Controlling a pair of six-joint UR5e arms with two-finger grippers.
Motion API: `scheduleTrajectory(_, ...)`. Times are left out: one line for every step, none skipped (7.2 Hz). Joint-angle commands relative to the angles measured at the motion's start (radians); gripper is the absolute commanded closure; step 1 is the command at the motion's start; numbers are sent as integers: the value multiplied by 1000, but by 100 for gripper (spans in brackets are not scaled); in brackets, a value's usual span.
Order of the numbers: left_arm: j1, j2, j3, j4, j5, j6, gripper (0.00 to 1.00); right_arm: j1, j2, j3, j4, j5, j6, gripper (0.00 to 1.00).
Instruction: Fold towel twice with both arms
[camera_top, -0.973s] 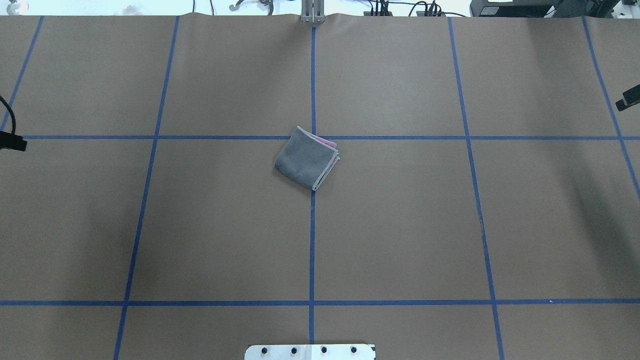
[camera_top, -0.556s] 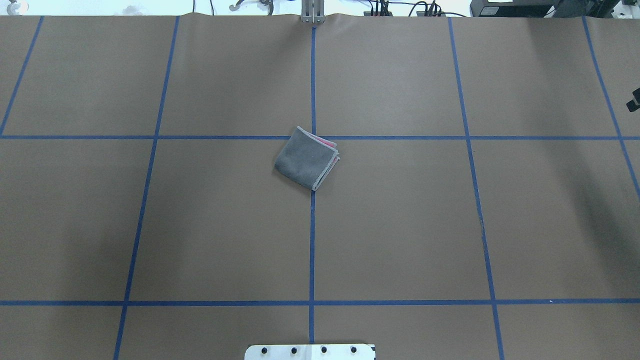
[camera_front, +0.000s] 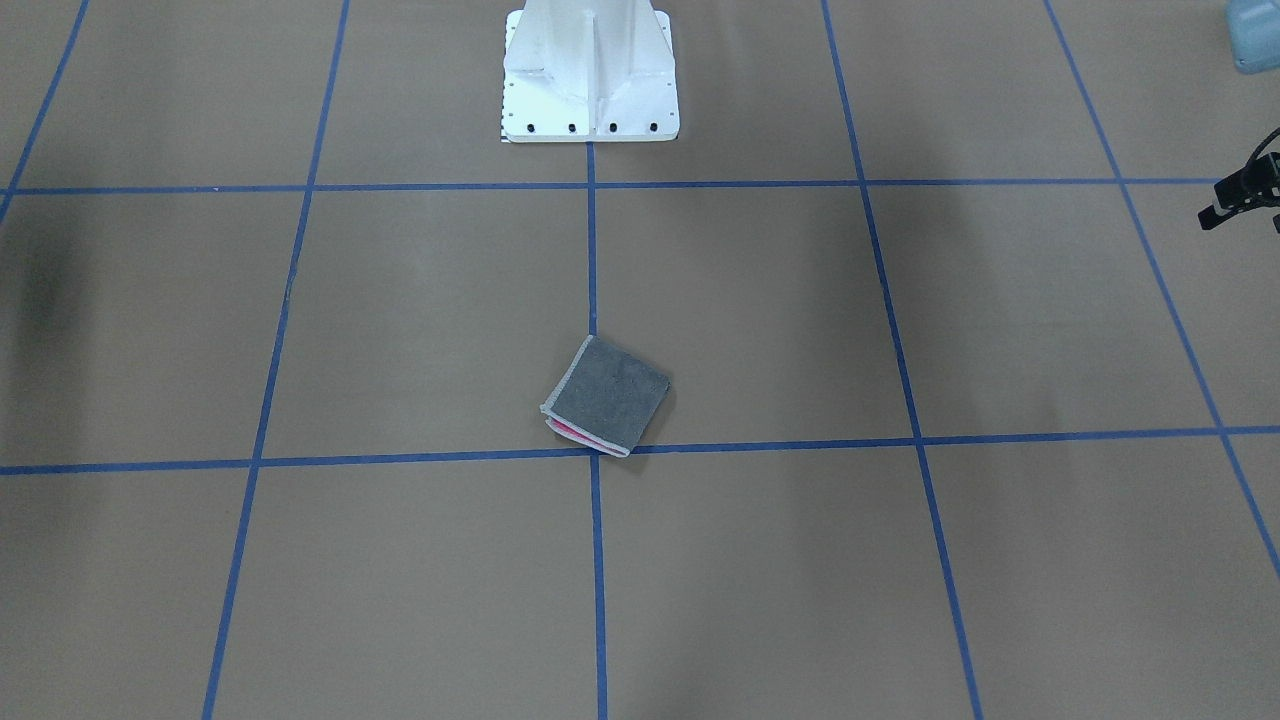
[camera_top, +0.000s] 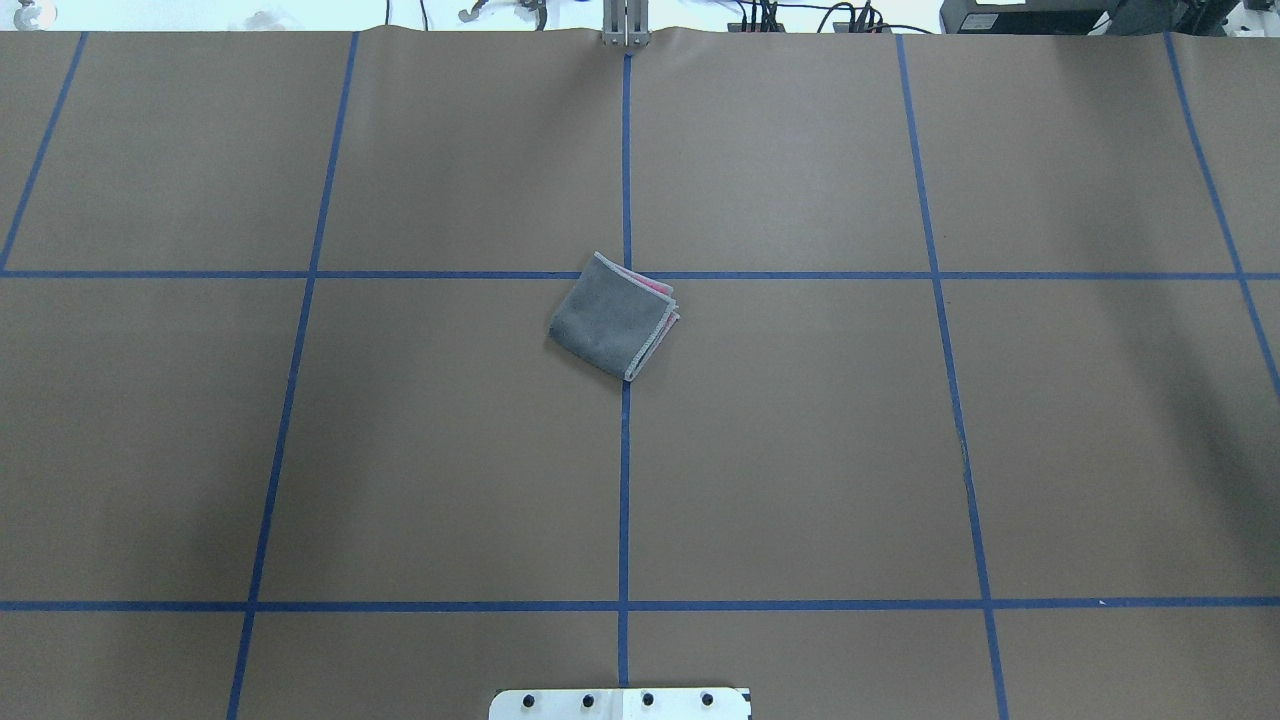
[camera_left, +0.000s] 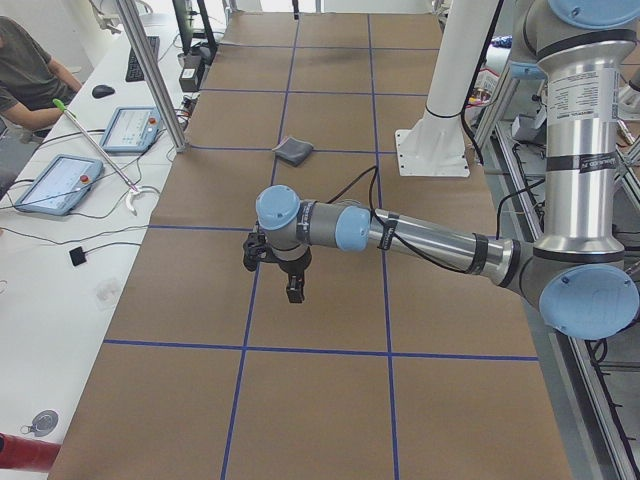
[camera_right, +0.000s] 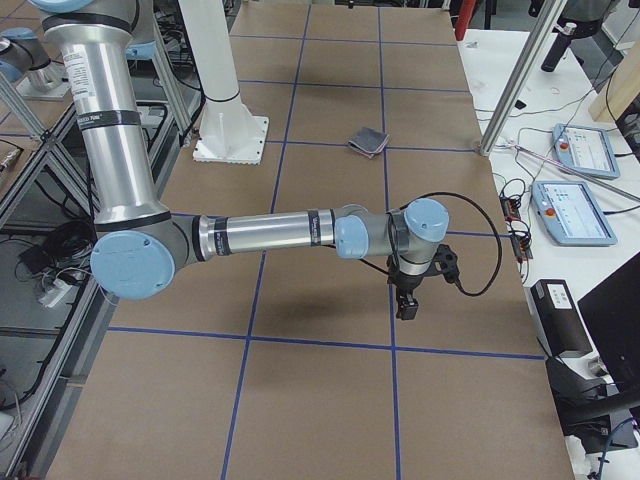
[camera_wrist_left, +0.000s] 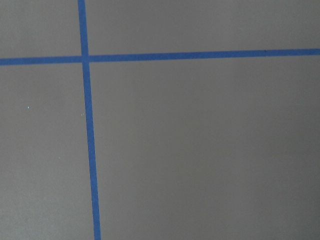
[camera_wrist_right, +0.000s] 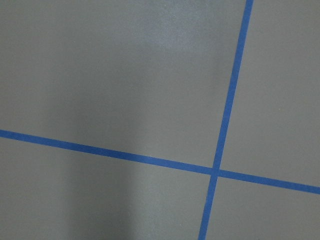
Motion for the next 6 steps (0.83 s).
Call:
scheduleTrajectory(-5, -1, -3, 1, 1, -26, 0, 1, -3, -1, -1, 2, -3, 0)
scheduleTrajectory(-5, -4, -3, 1, 1, -34, 0, 1, -6, -1, -1, 4, -3, 0)
scheduleTrajectory(-5, -9, -3, 1, 1, -34, 0, 1, -4, -1, -1, 4, -3, 0)
scheduleTrajectory(-5, -10, -5, -1, 1, -34, 0, 1, -3, -1, -1, 5, -3, 0)
scheduleTrajectory(-7, -10, -6, -1, 1, -34, 0, 1, -3, 1, -1, 5, -3, 0)
scheduleTrajectory(-7, -12, -6, -1, 1, -32, 0, 1, -3, 1, -1, 5, -3, 0)
